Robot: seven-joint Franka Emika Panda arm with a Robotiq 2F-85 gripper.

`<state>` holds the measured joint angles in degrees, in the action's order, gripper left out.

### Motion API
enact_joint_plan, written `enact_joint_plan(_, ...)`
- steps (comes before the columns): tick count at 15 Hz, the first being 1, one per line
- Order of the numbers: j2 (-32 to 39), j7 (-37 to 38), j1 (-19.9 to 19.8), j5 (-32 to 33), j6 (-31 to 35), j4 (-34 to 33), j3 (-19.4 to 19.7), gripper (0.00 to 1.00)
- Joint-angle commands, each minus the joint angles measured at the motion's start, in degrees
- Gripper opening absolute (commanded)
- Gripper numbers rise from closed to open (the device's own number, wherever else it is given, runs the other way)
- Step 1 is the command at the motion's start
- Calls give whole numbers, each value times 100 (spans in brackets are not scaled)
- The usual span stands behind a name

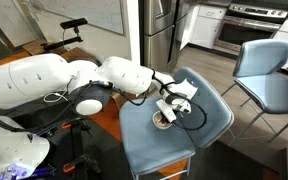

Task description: Take the orange marker out of the white bowl

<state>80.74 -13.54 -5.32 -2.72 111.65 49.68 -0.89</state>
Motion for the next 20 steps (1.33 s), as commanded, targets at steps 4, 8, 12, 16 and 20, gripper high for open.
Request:
enact_joint_plan(4, -446, 89, -67, -33, 28, 293, 18, 3)
enact_joint_plan(8, -1107, -15, -88, -55, 370, 1239, -43, 3)
enact_joint_plan(12, -1763, -170, -33, 4, 612, 2296, -111, 3)
enact_joint_plan(16, -2453, -592, -12, 142, 1360, 3450, -89, 3)
enact_joint_plan(20, -3130, -261, -133, 77, 2064, 4663, -60, 3)
